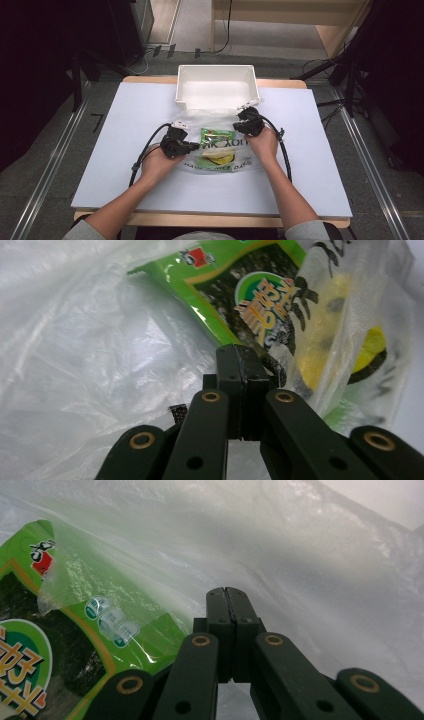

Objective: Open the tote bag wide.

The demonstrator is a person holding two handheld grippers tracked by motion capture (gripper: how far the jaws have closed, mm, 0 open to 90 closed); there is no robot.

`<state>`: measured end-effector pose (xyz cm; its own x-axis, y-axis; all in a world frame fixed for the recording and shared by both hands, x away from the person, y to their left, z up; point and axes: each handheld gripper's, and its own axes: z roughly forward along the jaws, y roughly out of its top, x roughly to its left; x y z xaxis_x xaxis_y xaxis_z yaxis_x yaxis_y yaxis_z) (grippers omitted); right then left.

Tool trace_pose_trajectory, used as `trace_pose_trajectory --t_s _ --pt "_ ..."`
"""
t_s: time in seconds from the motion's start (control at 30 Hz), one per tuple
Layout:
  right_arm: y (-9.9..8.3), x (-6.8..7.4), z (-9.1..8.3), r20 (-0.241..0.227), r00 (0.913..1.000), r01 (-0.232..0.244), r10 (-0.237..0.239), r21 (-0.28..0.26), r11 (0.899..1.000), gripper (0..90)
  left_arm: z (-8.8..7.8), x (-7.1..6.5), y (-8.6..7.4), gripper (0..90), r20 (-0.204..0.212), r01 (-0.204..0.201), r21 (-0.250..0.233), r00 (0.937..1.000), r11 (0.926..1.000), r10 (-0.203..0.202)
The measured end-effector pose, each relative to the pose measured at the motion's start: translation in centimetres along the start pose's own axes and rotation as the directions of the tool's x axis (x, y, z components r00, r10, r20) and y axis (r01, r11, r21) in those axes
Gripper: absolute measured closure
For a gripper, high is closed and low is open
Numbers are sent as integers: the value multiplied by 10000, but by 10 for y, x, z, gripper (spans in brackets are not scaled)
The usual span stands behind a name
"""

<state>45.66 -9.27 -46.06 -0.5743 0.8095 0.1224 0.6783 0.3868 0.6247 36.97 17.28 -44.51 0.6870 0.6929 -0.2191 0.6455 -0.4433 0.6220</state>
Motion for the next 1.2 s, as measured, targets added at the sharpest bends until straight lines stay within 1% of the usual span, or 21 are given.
trace_pose_trajectory --t_s 0.1,0.13,0.2,0.3,0.4,0.43,0.47,0.63,0.83,0.9,0.93,1.0,1.03,1.07,1.1,1.13,1.17,1.2 --pt "0 -1 1 -29 10000 -1 1 -29 10000 900 -1 -3 -4 900 107 4 -57 9999 10000 -3" --pt "0 -1 1 -39 9999 -114 114 -41 9999 900 -2 -5 -7 900 140 29 -61 9999 10000 -29" --pt "0 -1 2 -58 9998 -186 185 -24 9998 900 -5 -8 -11 900 246 58 -96 9997 9999 -55" --pt "-1 -2 5 -13 9997 -252 252 31 9997 900 -9 -17 -20 900 361 -75 -18 9993 10000 75" --pt "0 -3 6 -19 9995 -303 303 -15 9995 900 -11 -21 -24 900 460 -68 6 9989 10000 67" --pt "0 -3 7 -27 9995 -309 309 -17 9995 900 -13 -25 -28 900 484 -145 6 9987 9999 145" --pt "0 -3 7 7 9996 -299 299 -17 9996 900 -13 -25 -28 900 484 -145 6 9987 9999 145" --pt "1 -2 8 85 9996 -276 277 -97 9996 900 -16 -36 -44 900 622 -318 154 9976 9994 308" --pt "3 -1 9 206 9994 -259 260 -57 9996 900 -17 -40 -53 900 647 -502 283 9967 9983 483" --pt "4 -2 11 274 9992 -302 307 -184 9994 900 -16 -40 -56 900 662 -529 340 9965 9980 506" --pt "4 -3 11 300 9990 -336 343 -238 9992 900 -17 -40 -57 900 722 -477 404 9964 9980 447" --pt "4 -3 12 336 9988 -348 358 -292 9990 900 -17 -41 -58 900 749 -411 365 9965 9985 383" --pt "4 -3 12 392 9984 -401 414 -323 9987 900 -17 -42 -59 900 765 -513 433 9959 9977 479" --pt "4 -4 13 424 9981 -441 456 -373 9983 900 -18 -44 -61 900 850 -507 522 9953 9973 462" --pt "4 -4 13 424 9981 -441 456 -373 9983 900 -18 -44 -61 900 850 -507 522 9953 9973 462" --pt "5 -5 13 448 9980 -437 454 -365 9984 900 -20 -46 -65 900 854 -580 577 9949 9966 530" --pt "6 -5 13 535 9973 -493 511 -352 9982 900 -20 -46 -65 900 854 -580 577 9949 9966 530" --pt "6 -5 13 611 9970 -450 471 -356 9984 900 -22 -48 -69 900 888 -544 587 9948 9968 490"
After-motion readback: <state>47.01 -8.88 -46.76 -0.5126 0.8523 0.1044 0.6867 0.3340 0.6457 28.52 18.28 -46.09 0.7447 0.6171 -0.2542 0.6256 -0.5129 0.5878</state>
